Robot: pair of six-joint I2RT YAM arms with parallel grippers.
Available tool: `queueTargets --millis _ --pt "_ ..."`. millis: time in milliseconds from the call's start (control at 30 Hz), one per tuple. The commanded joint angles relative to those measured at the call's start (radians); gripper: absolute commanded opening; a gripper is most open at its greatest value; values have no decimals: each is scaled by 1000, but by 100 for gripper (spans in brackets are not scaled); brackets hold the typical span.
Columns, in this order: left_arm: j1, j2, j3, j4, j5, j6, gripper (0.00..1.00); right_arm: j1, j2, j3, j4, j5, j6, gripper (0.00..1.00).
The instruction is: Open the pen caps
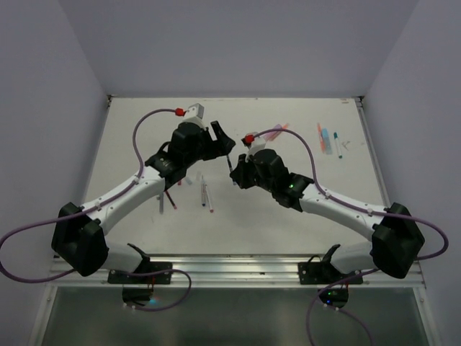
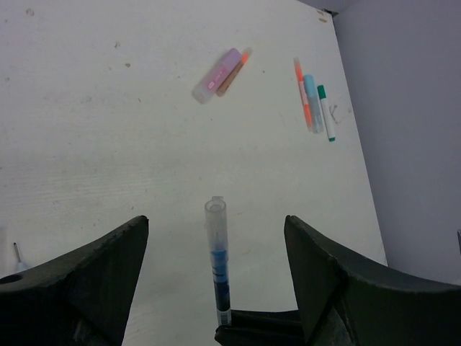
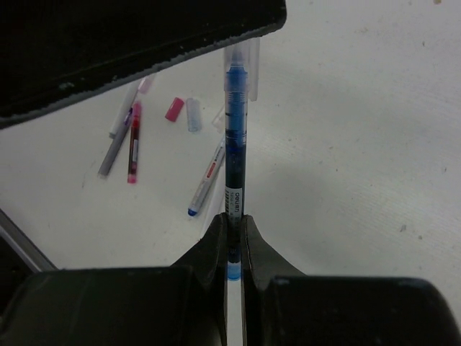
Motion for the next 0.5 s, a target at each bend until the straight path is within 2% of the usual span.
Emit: queueTargets --millis 0,133,467 --pt "-28 1 26 69 -55 -24 78 15 11 22 67 25 5 0" --pt "-36 17 26 106 -78 -20 68 21 9 23 69 18 -4 0" --pt "-38 41 40 104 -106 -4 54 36 3 26 66 8 -24 0"
